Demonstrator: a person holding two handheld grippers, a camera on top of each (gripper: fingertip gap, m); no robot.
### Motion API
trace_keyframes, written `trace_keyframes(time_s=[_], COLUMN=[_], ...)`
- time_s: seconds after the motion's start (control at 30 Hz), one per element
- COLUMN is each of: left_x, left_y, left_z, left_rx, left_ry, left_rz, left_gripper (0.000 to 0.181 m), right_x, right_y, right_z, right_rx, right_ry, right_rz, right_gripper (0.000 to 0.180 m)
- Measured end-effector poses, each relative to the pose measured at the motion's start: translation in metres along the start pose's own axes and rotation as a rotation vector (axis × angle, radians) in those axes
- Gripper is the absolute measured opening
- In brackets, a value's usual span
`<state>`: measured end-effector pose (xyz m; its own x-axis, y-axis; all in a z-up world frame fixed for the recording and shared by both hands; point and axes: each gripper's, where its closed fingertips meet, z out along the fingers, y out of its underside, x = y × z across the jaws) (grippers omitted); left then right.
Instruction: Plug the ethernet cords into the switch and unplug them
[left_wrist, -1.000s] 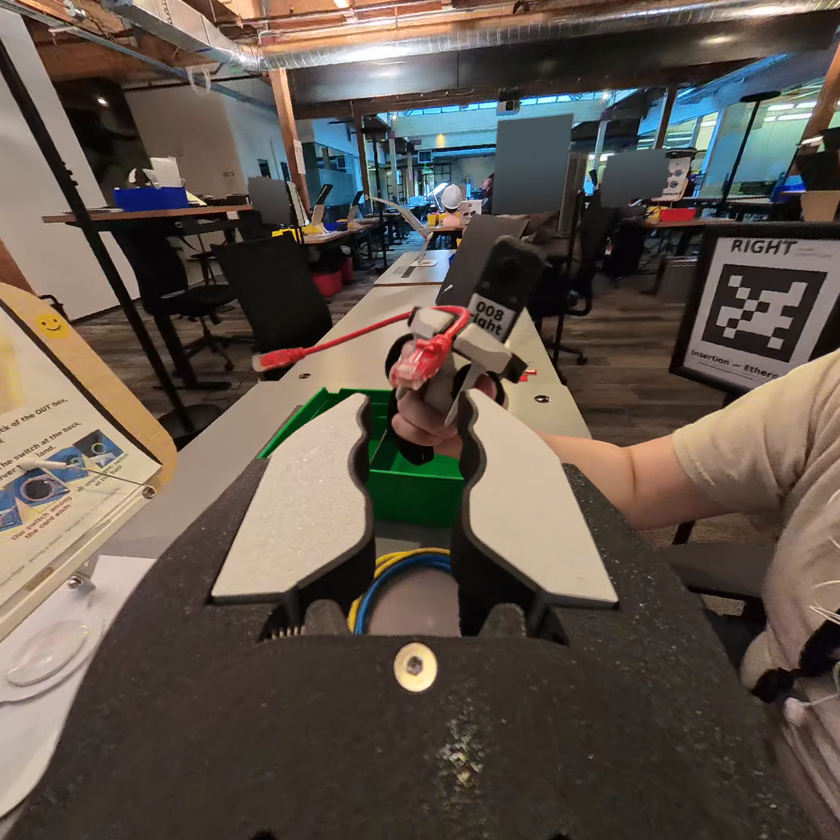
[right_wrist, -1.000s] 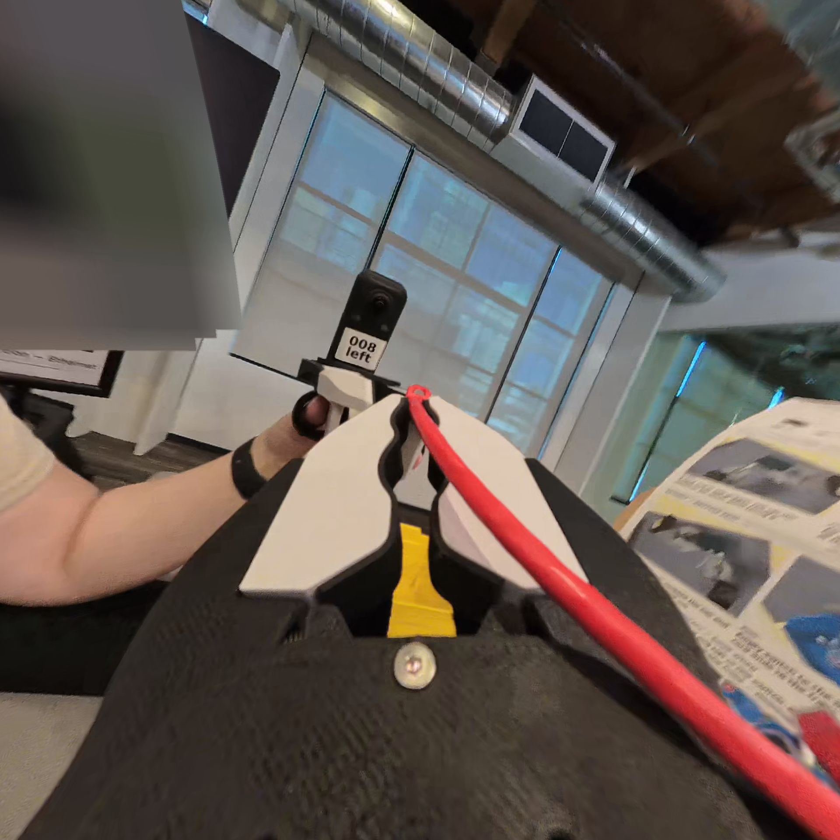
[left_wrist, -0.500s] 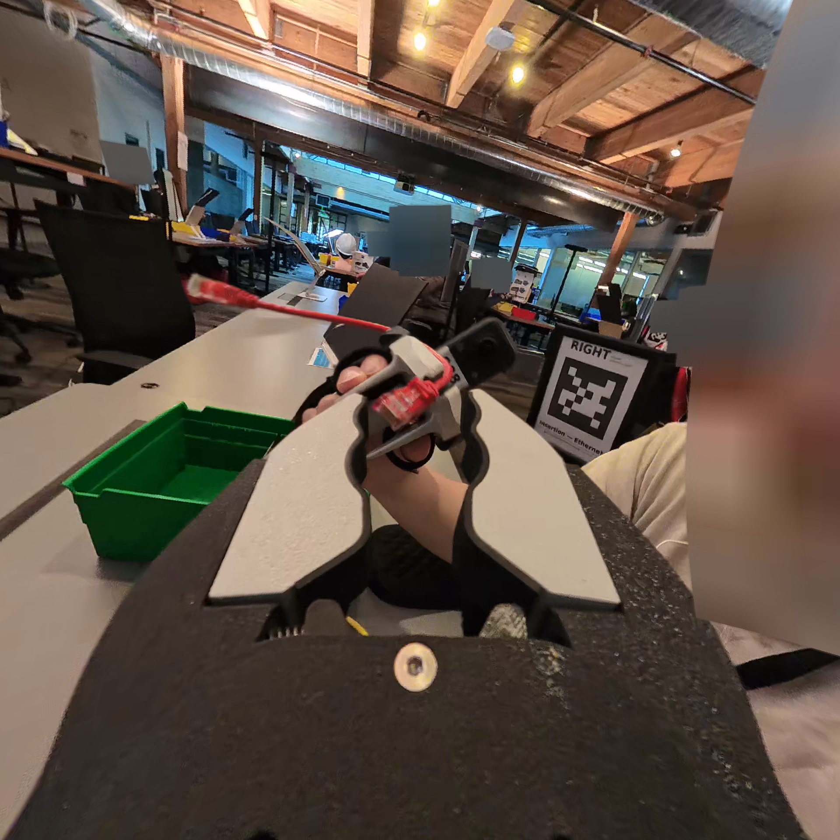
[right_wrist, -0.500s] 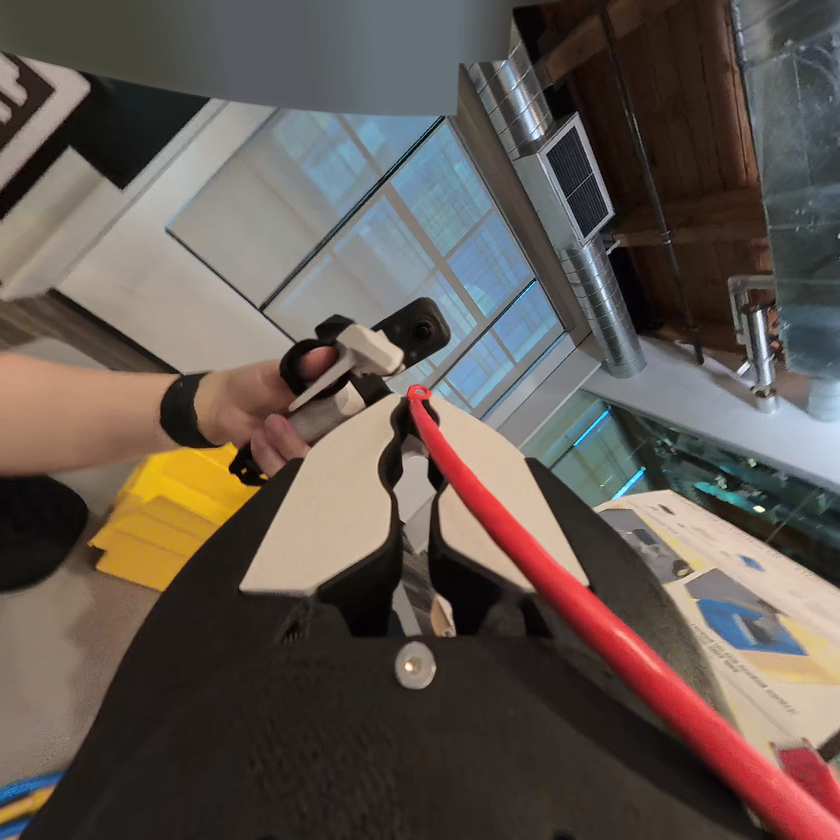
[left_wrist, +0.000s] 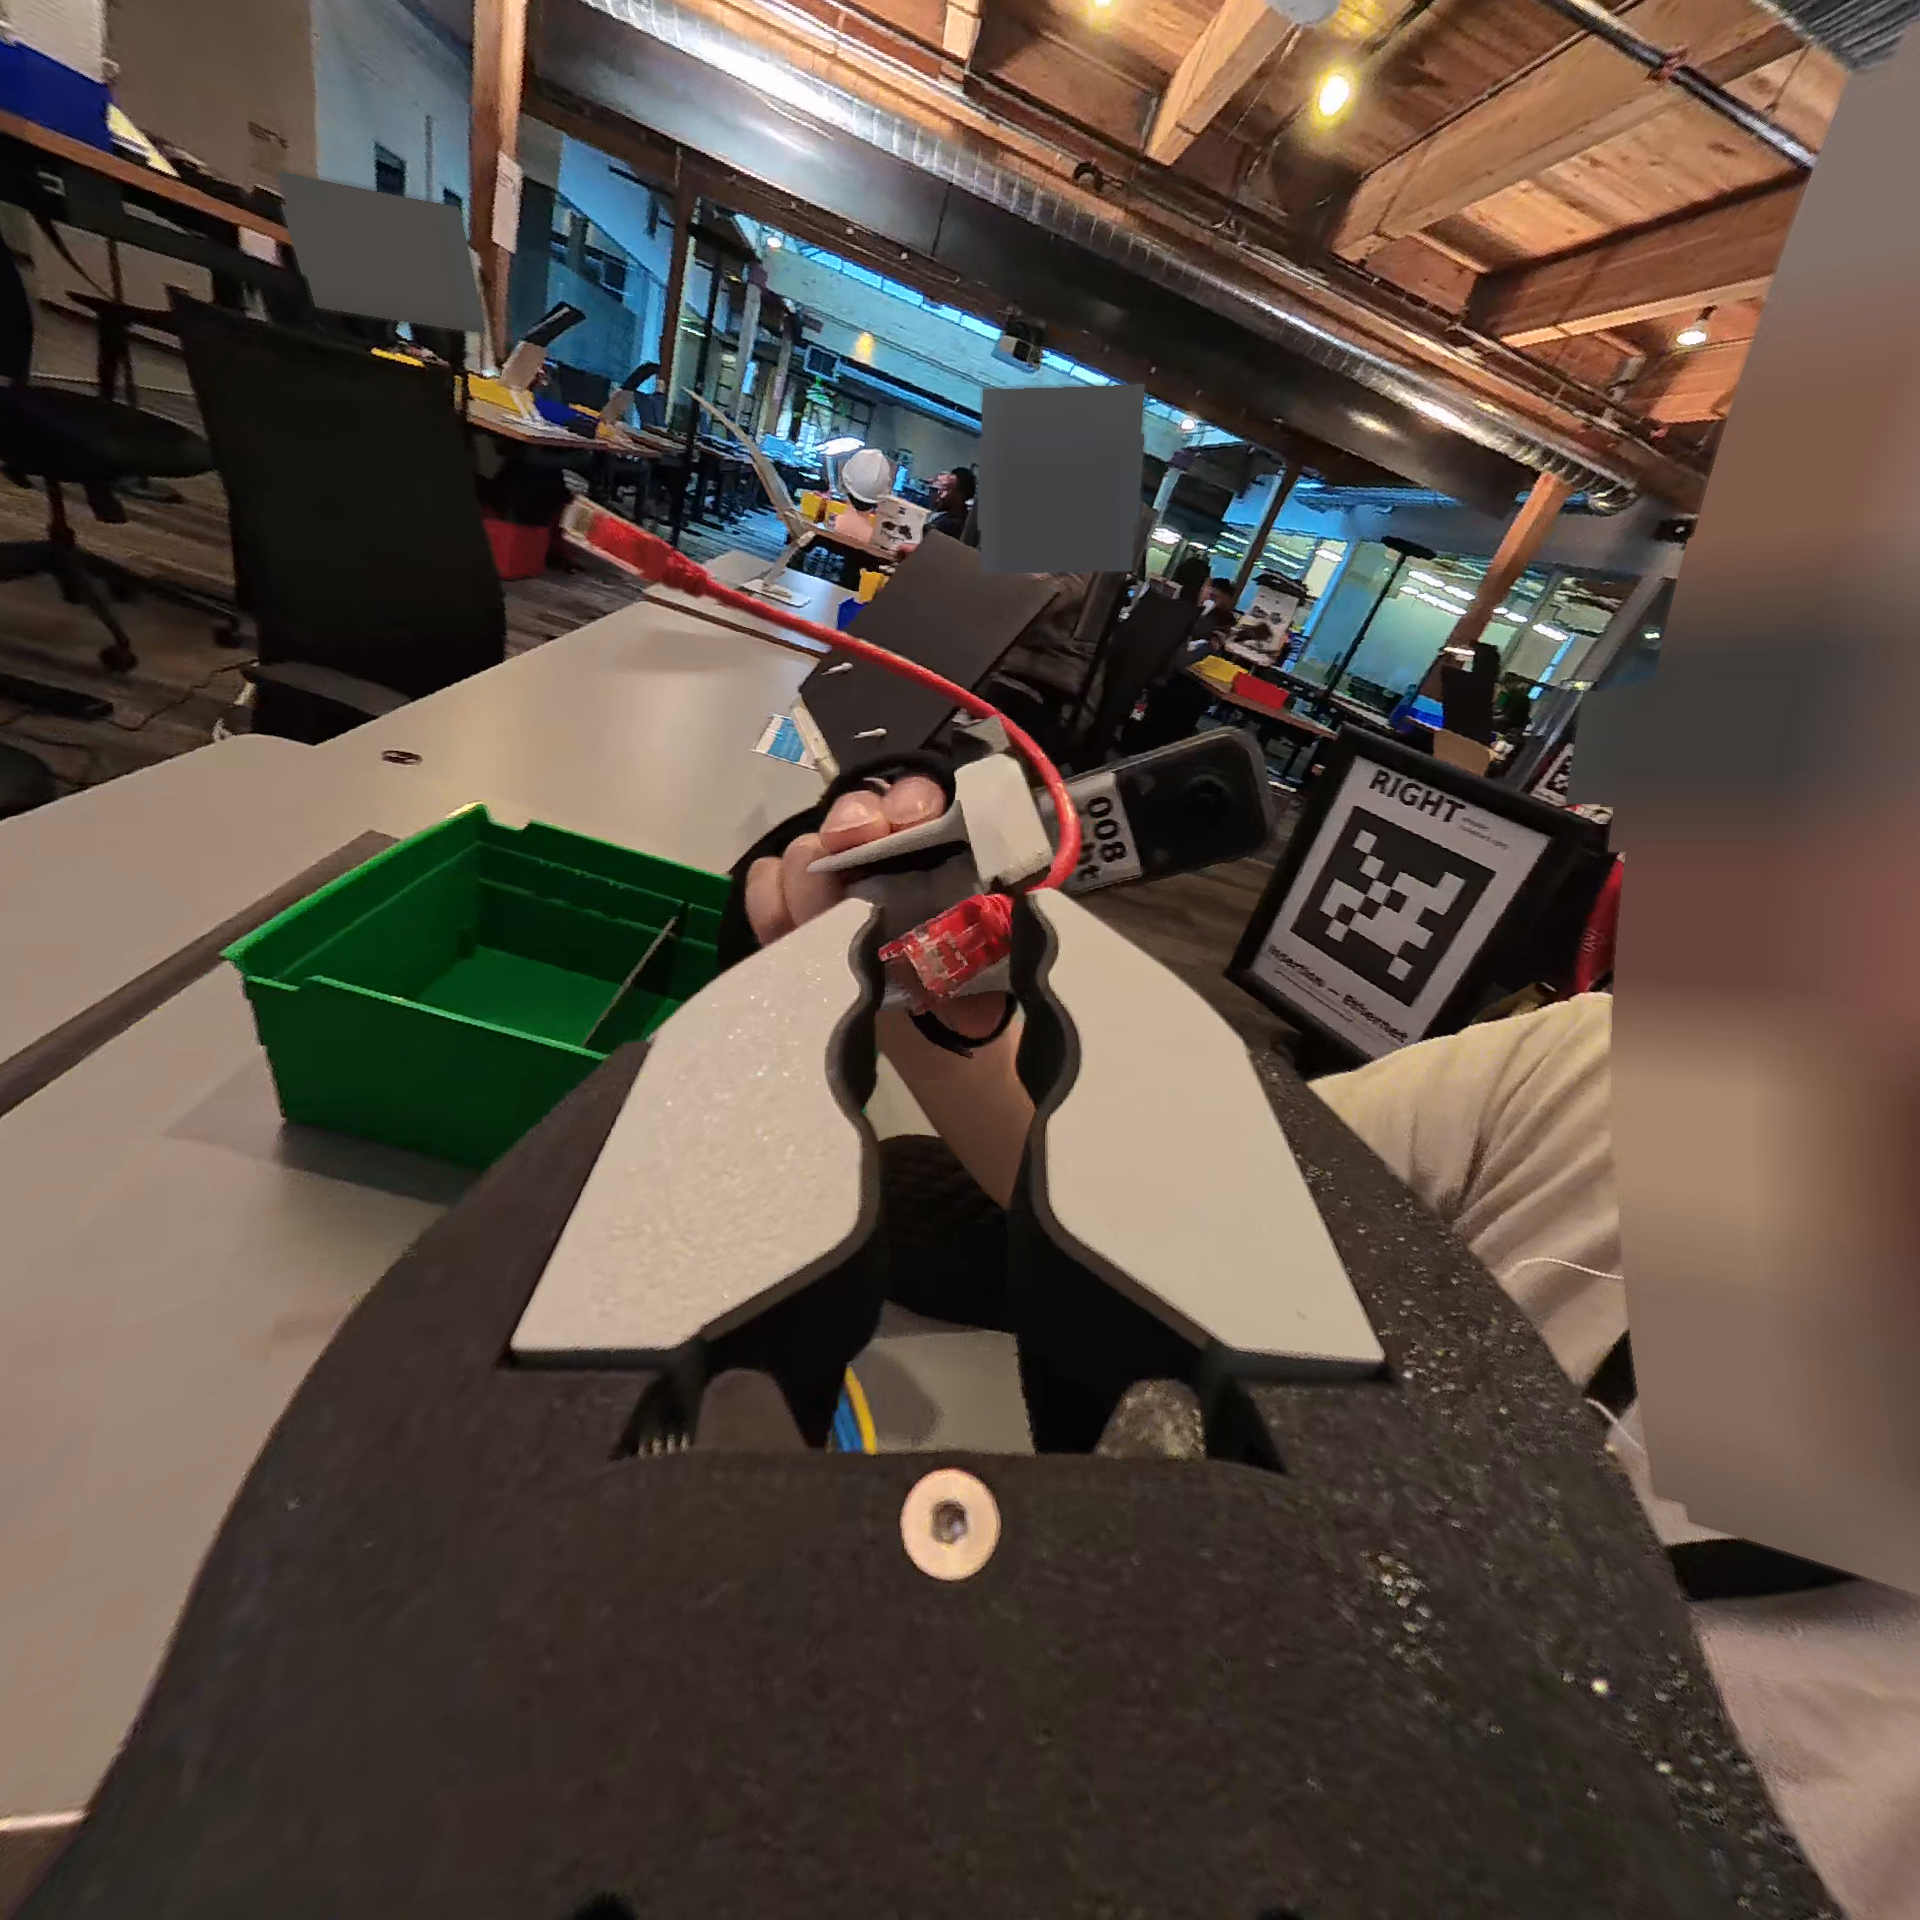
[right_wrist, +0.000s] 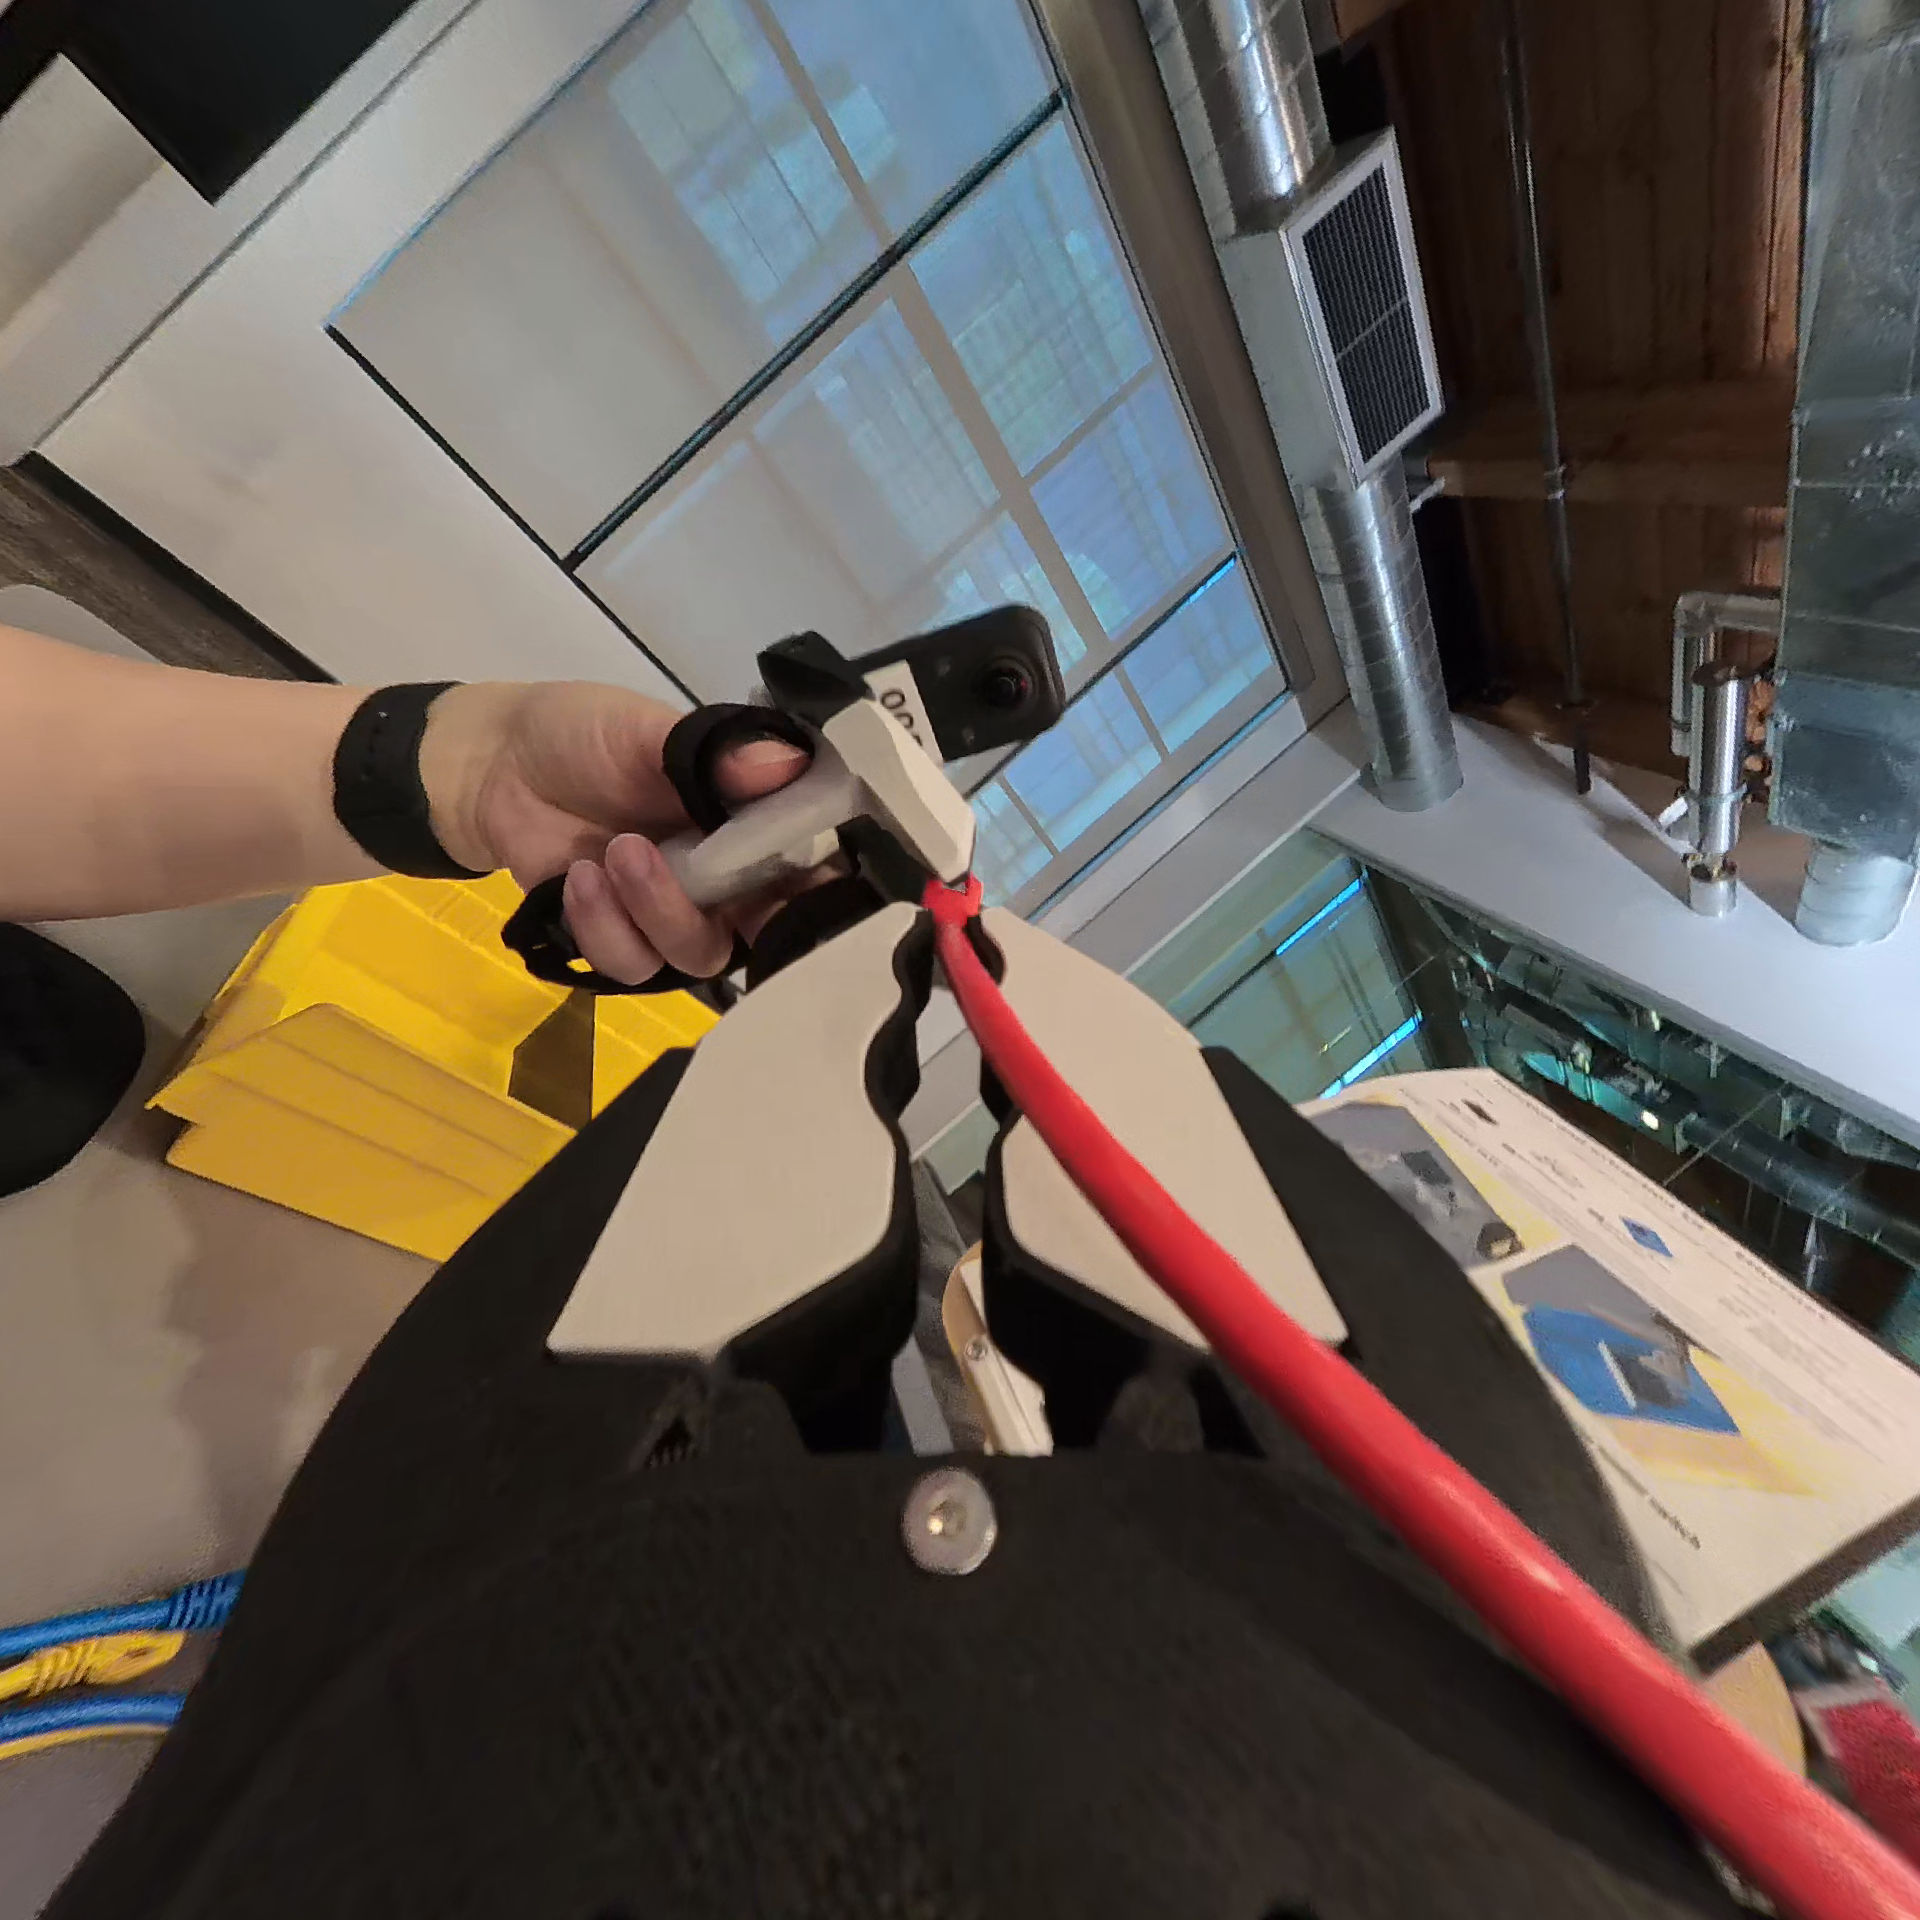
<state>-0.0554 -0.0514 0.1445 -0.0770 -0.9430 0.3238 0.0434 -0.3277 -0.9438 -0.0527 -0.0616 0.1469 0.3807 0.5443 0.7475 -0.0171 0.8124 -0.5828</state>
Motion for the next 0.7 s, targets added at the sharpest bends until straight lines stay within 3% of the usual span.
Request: trace_keyframes(time_s=[0.1, 0.37, 0.7], left_x=[-0.006, -0.016, -0.026], left_y=[0.001, 0.005, 0.014], left_z=[0.001, 0.0, 0.002], left_rx=[-0.008, -0.051, -0.092], left_ry=[-0.057, -0.14, -0.161], left_rz=[0.039, 0.092, 0.028], left_gripper=[0.021, 0.021, 0.021], right_x=[0.0, 0.002, -0.002], right_y=[0.008, 0.02, 0.034], right_z=[0.005, 0.008, 0.003], right_rx=[-0.042, -0.159, -0.277], right_ry=[0.008, 0.011, -0.022], right_rz=[0.035, 0.055, -0.102], right_gripper=[0.019, 0.011, 0.014])
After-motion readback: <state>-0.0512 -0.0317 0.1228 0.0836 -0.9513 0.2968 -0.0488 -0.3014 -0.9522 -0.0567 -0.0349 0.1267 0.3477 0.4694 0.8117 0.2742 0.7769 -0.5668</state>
